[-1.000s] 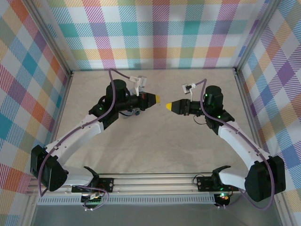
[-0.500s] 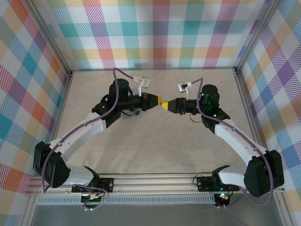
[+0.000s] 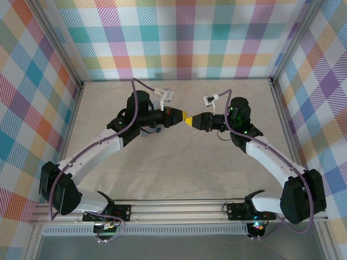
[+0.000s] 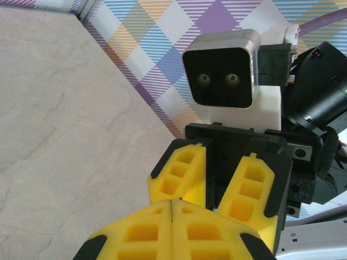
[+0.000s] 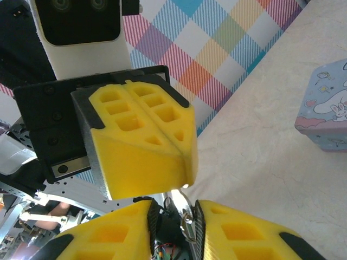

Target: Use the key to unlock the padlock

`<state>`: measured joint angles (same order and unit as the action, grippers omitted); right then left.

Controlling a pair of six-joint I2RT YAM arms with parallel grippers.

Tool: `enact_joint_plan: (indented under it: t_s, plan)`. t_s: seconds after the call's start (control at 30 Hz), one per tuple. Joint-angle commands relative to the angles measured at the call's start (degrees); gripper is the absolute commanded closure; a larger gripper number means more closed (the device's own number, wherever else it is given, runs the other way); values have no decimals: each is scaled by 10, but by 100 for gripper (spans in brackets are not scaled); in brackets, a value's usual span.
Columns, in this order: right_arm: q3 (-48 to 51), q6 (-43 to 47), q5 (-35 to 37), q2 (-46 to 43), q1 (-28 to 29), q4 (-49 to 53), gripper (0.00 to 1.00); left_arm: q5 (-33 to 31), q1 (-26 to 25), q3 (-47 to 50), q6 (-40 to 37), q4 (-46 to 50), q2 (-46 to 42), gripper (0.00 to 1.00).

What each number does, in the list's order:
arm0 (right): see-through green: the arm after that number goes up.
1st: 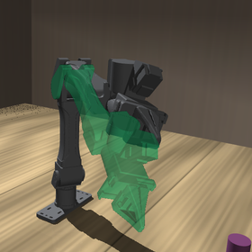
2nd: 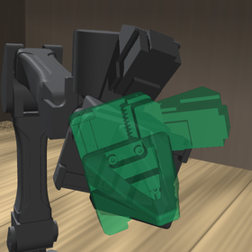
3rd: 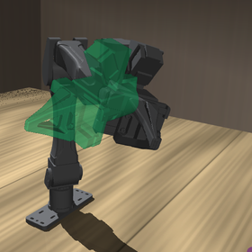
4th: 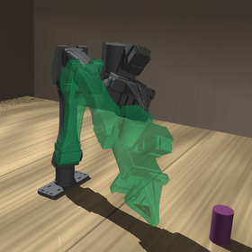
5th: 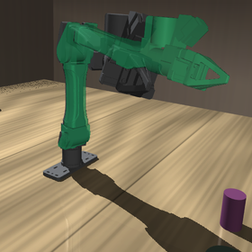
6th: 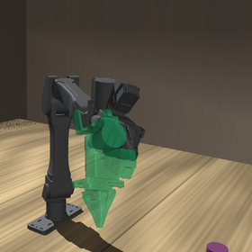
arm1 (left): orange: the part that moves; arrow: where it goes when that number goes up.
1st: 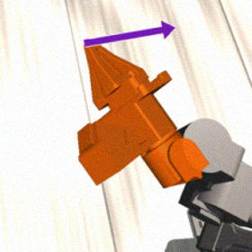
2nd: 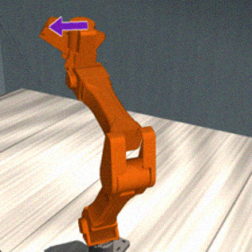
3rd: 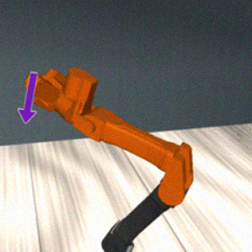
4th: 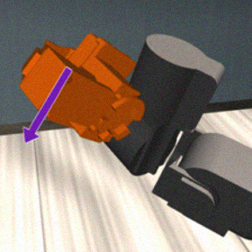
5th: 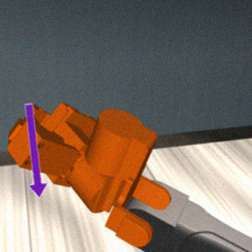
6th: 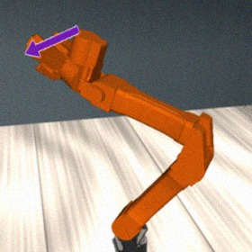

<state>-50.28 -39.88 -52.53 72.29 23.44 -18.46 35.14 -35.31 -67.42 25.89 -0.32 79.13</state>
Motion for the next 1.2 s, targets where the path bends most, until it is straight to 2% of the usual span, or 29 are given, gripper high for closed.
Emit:
enact_joint_plan:
  t_s: [0.0,0.57,1.1,1.17]
  plan:
    - [-19,-1,-5,3,4,-26,75,11,3,-18,1,-19,2,100]
    - [-14,5,0,-2,6,-8,84,3,3,-14,5,-26,4,100]
    - [-15,27,16,-13,8,26,98,-5,3,-14,5,-25,3,100]
    - [-15,36,24,-18,8,40,99,-11,4,-15,4,-24,3,90]
